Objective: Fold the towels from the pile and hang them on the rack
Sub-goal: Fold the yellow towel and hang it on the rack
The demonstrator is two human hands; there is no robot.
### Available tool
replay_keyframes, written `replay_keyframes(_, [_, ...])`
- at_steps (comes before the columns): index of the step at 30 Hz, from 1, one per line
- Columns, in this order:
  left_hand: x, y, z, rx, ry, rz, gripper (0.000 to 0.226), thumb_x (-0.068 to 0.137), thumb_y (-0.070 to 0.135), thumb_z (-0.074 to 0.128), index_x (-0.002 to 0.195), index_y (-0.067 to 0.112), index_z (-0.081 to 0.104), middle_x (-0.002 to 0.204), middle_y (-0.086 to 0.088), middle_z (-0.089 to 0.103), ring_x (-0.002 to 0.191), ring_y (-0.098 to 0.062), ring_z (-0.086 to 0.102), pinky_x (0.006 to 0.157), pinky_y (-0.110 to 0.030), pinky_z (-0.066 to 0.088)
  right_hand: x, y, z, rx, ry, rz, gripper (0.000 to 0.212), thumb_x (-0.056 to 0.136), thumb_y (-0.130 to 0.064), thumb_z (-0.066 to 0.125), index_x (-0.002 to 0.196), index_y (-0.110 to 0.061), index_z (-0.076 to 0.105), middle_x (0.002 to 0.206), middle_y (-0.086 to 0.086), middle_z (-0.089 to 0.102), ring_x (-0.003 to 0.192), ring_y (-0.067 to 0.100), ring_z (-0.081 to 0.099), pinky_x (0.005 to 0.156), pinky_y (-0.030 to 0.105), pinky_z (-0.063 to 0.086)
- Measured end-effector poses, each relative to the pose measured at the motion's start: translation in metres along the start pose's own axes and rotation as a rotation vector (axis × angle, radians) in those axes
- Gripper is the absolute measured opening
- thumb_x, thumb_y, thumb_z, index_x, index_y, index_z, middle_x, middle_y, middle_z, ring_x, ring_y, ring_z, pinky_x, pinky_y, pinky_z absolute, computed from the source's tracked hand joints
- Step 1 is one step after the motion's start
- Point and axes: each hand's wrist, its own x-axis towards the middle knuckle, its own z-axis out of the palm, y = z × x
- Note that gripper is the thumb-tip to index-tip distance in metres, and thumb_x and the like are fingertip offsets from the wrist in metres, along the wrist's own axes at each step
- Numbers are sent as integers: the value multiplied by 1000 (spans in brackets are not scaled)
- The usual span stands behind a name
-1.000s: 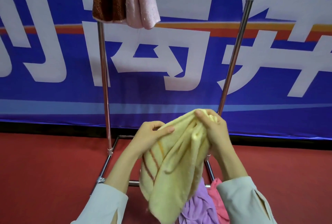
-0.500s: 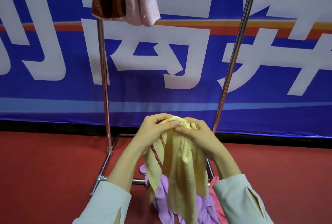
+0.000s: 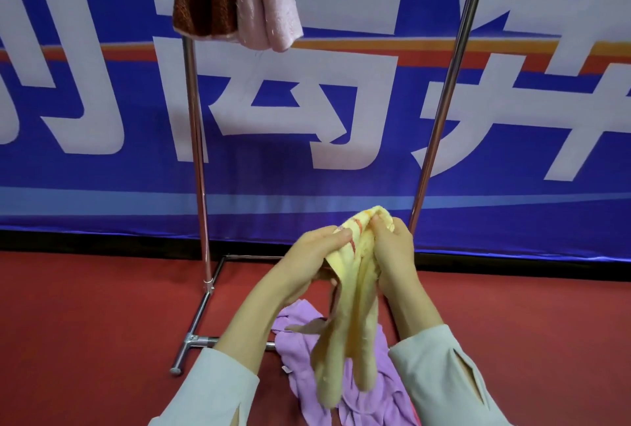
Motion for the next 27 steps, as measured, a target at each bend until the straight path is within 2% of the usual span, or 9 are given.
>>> replay_keyframes(2, [1,-4,3,-31,14,-5,28,100,23,45,78,11,56,62,-2,59,52,-11,56,46,-22,44,-1,-4,4,-3,-13,93,35,95,-40,52,118,-15,45,125,5,45,96,22,50,82,38,46])
replay_keyframes(4, [6,-9,5,-104,88,9,27,101,23,42,84,9,57,70,-3,62,61,-12,60,55,-25,49,-1,-9,10,9,-35,215,52,90,-39,59,128,-12,37,125,3,34,96,22,44,79,33,38])
replay_keyframes(6, [12,-13,1,-180,205,18,25,102,22,41,84,11,53,76,-4,56,67,-12,57,64,-25,48,-1,-11,12,275,-127,347,42,72,-25,57,104,1,50,101,12,48,82,27,53,69,35,42])
replay_keyframes(8, [16,-16,-5,-253,301,-10,24,102,20,40,81,11,48,80,-9,48,72,-15,52,65,-26,47,-3,-9,10,531,-215,431,6,69,-5,38,64,-6,42,66,10,42,49,23,52,59,33,41])
replay_keyframes(10, [18,-20,-10,-269,341,-46,22,102,19,41,83,10,48,84,-11,45,77,-19,49,68,-30,47,2,-2,5,574,-214,459,29,73,12,25,59,-11,34,64,4,33,39,19,42,52,31,39])
replay_keyframes(12, [18,-21,-10,-241,327,-67,21,102,17,42,82,10,48,78,-7,46,71,-16,49,66,-28,50,4,3,1,558,-270,437,32,82,18,26,68,-3,46,70,8,41,54,21,48,57,29,45])
replay_keyframes(16, [16,-19,-8,-170,242,-73,12,95,2,46,85,3,53,74,-11,56,63,-16,55,60,-24,54,1,6,0,314,-285,211,24,83,16,53,99,-1,60,86,15,61,74,24,61,61,29,54])
replay_keyframes(22, [15,-20,-3,-186,287,-40,13,89,-2,55,81,5,62,78,-9,63,69,-13,60,61,-19,51,-11,10,6,121,-230,-254,13,79,-1,73,82,-11,66,77,-1,67,70,2,63,68,18,49])
replay_keyframes(27, [13,-20,-5,-279,344,-27,22,90,-8,46,93,4,64,80,-9,65,68,-14,66,62,-24,54,-14,10,7,-12,-345,-384,16,81,0,70,79,-16,70,75,-3,71,73,5,65,70,19,51])
